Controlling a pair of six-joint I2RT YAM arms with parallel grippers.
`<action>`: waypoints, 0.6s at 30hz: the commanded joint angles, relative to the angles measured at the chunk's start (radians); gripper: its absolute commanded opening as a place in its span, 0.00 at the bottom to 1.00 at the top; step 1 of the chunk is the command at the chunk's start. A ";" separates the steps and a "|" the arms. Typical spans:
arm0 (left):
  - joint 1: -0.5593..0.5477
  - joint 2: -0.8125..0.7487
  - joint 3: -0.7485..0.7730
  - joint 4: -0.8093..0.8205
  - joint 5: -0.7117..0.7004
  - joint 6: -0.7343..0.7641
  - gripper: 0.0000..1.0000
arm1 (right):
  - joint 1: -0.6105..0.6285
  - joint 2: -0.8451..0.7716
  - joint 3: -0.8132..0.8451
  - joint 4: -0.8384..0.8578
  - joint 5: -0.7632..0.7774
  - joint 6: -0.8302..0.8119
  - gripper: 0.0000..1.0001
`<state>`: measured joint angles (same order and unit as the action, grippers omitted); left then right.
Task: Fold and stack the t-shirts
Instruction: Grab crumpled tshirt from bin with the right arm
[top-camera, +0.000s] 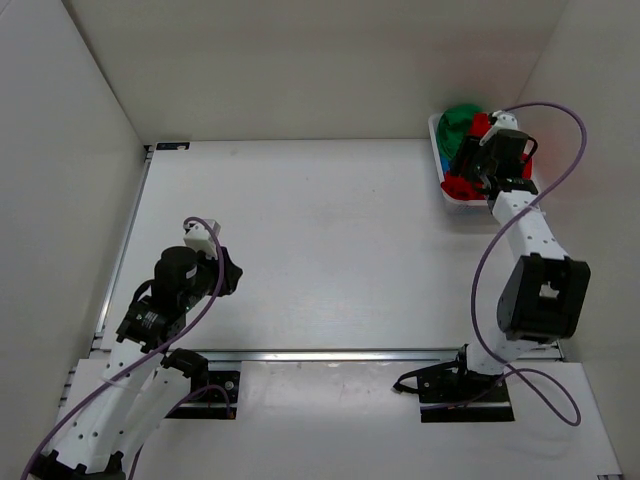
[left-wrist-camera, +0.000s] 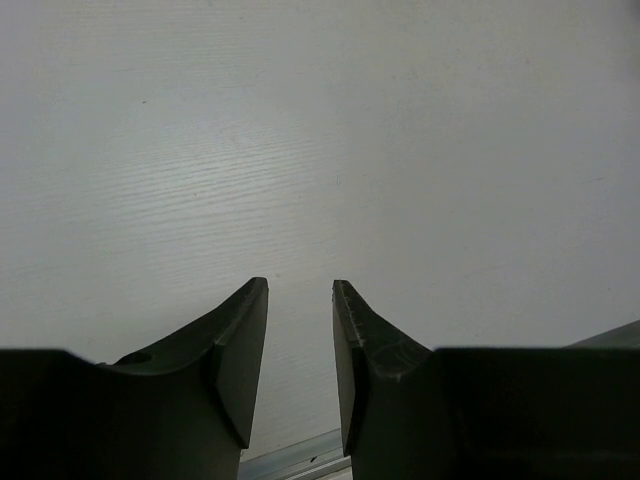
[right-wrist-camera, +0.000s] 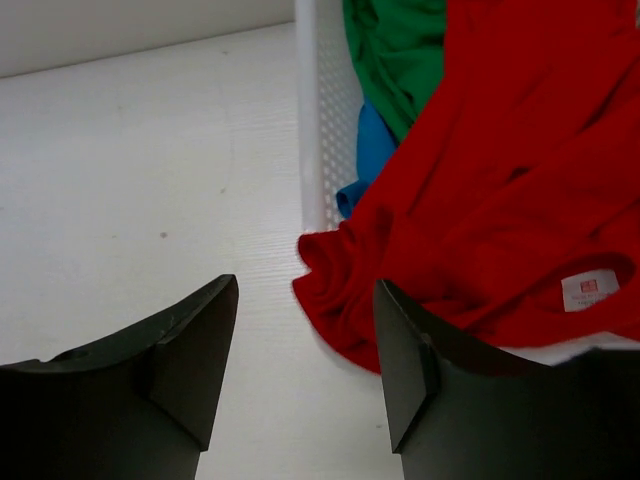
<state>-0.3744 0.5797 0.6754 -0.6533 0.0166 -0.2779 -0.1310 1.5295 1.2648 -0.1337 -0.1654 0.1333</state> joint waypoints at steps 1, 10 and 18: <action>0.012 -0.014 0.003 0.020 0.011 -0.003 0.43 | -0.013 0.109 0.111 0.026 0.078 0.009 0.54; 0.055 0.002 -0.004 0.018 0.020 0.006 0.45 | -0.005 0.434 0.407 -0.211 0.196 -0.012 0.55; 0.045 -0.007 0.000 0.023 -0.004 -0.014 0.45 | -0.044 0.365 0.431 -0.261 0.075 0.109 0.00</action>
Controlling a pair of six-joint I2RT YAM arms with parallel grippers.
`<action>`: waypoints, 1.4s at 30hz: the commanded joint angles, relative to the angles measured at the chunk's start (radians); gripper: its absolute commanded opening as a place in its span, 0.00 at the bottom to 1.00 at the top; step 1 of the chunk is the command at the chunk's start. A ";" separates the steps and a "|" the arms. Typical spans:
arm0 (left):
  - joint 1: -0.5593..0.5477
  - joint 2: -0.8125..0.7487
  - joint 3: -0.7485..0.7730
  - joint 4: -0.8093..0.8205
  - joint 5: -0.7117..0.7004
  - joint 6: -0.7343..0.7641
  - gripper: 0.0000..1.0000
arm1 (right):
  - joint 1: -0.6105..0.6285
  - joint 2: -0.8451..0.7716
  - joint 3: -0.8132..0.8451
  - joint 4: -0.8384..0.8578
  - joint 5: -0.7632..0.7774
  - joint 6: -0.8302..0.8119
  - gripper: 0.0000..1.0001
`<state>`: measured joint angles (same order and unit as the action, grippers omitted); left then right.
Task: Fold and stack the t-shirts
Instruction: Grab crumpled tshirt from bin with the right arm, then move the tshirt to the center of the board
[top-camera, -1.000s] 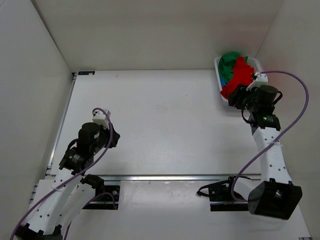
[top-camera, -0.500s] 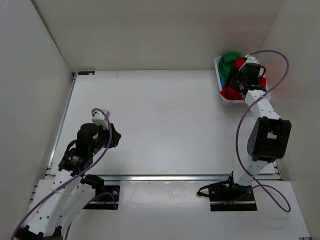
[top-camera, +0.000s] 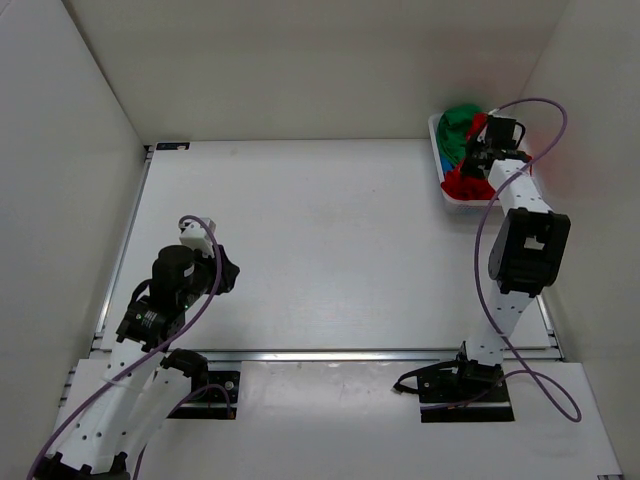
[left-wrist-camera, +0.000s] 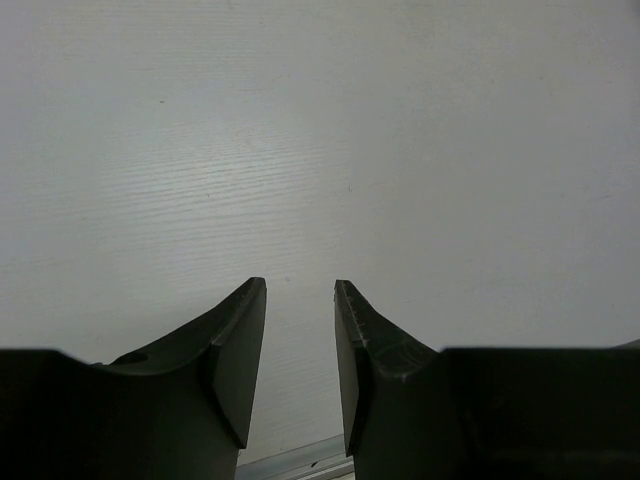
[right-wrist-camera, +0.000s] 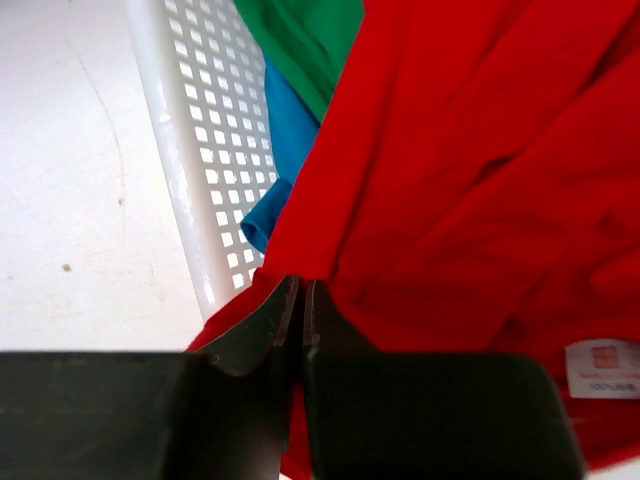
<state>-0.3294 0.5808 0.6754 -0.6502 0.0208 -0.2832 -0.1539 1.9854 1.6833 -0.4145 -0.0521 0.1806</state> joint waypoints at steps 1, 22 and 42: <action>0.004 -0.012 -0.007 0.015 -0.007 -0.011 0.45 | -0.013 -0.140 -0.016 0.048 -0.023 0.063 0.00; 0.006 -0.029 -0.008 0.017 -0.018 -0.014 0.45 | 0.433 -0.786 0.076 0.336 -0.055 -0.153 0.00; 0.072 -0.073 0.035 -0.043 -0.211 -0.076 0.38 | 0.771 0.034 0.563 -0.204 -0.147 0.040 0.36</action>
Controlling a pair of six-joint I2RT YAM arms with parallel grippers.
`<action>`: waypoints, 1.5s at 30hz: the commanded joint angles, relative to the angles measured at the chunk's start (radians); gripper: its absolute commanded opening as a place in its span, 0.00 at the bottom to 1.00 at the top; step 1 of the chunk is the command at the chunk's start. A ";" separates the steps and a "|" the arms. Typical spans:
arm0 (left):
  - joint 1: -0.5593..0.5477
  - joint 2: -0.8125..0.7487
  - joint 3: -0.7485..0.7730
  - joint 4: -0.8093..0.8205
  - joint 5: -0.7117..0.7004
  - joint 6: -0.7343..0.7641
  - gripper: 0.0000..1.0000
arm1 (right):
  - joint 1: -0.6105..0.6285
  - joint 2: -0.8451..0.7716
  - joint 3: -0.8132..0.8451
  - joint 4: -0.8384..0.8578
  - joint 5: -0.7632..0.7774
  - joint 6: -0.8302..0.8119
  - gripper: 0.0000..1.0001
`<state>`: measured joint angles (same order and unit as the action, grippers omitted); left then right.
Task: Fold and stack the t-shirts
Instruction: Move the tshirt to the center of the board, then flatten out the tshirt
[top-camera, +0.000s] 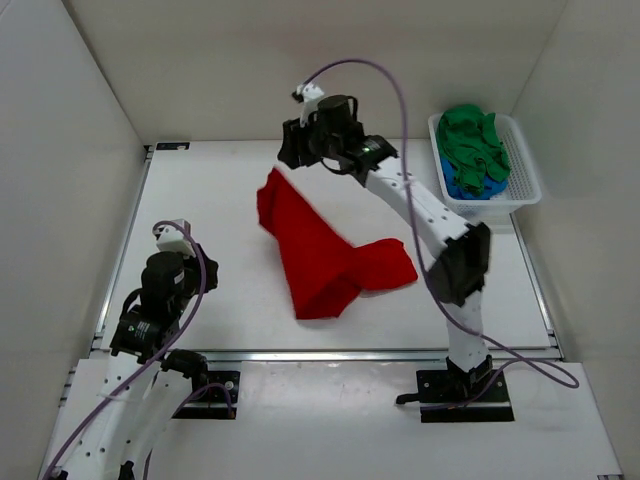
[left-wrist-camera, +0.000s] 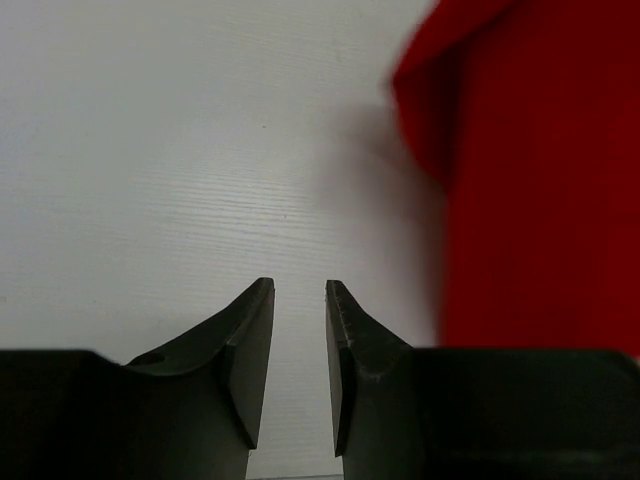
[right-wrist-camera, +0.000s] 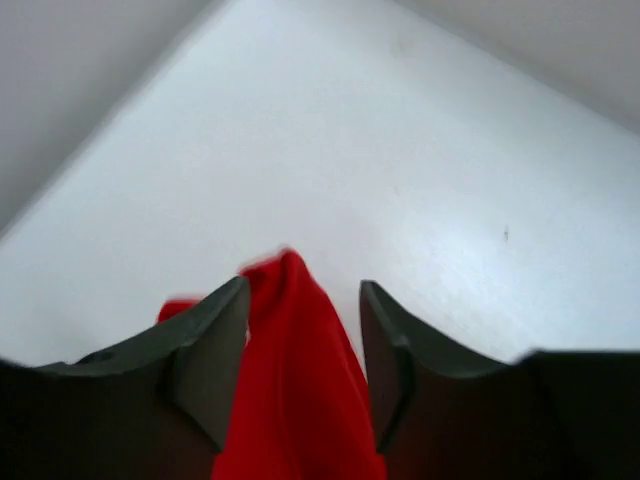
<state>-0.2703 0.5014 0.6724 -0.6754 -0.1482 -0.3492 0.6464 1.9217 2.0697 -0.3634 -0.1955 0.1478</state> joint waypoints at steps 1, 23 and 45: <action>0.003 0.012 0.039 -0.013 -0.030 -0.007 0.39 | -0.043 0.178 0.290 -0.355 0.020 0.081 0.49; -0.282 0.522 0.010 0.278 0.076 -0.149 0.40 | -0.327 -0.760 -1.062 -0.016 0.084 0.199 0.41; -0.460 1.100 0.251 0.375 -0.039 -0.223 0.47 | -0.375 -0.777 -1.320 0.096 0.024 0.226 0.44</action>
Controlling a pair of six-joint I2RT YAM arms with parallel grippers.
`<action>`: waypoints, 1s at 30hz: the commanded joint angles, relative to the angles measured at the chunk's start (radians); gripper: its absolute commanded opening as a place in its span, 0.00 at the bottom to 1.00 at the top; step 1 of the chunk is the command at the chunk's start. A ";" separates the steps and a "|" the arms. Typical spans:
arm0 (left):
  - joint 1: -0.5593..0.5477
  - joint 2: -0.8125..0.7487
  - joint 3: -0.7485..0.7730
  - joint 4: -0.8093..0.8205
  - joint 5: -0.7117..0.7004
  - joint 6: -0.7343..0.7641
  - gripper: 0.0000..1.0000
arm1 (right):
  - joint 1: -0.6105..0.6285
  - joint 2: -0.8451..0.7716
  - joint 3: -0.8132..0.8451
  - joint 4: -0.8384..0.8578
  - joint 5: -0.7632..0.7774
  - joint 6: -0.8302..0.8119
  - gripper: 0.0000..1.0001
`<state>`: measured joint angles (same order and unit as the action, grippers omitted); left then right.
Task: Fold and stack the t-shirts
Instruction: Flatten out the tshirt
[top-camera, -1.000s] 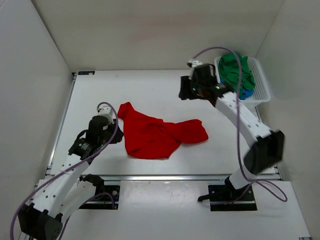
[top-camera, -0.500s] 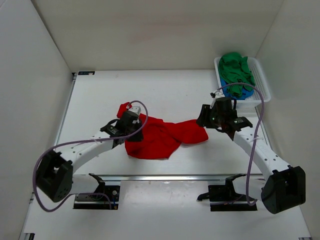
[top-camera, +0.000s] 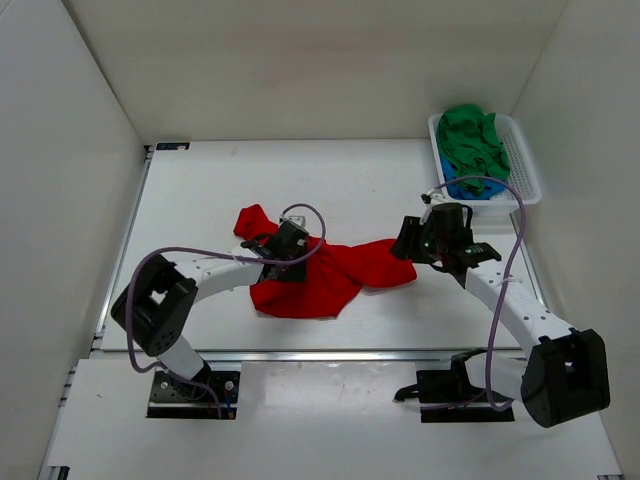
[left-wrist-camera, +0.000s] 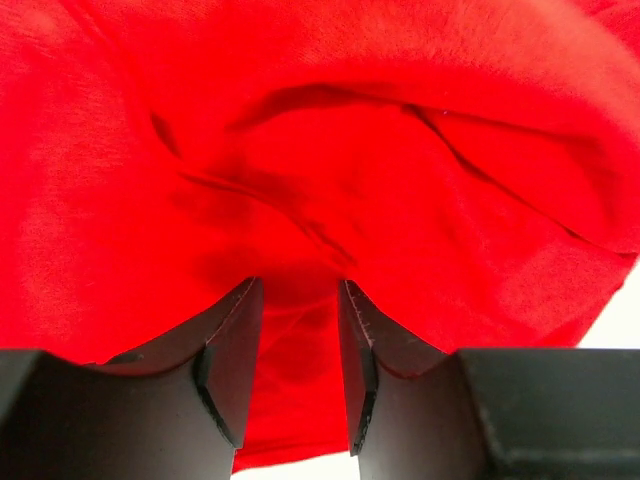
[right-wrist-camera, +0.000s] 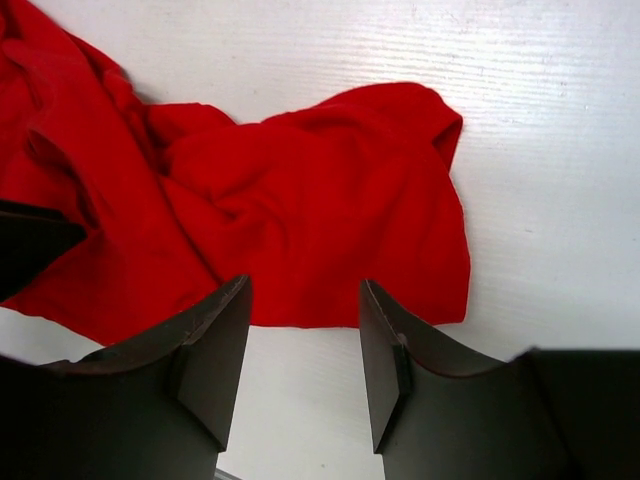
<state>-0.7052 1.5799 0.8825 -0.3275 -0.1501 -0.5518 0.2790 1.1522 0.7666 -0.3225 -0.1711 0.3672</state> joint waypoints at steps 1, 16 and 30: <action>-0.033 0.035 0.041 0.024 -0.045 -0.029 0.47 | 0.000 -0.009 -0.015 0.065 0.008 0.006 0.44; -0.036 0.123 0.062 0.010 -0.060 -0.069 0.02 | -0.044 -0.002 -0.096 0.083 0.091 0.021 0.81; 0.042 -0.190 0.073 -0.140 0.003 -0.057 0.03 | -0.041 0.264 -0.032 0.056 -0.045 -0.001 0.32</action>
<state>-0.6876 1.4822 0.9306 -0.4202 -0.1780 -0.6106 0.2256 1.4075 0.6773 -0.2722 -0.1535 0.3756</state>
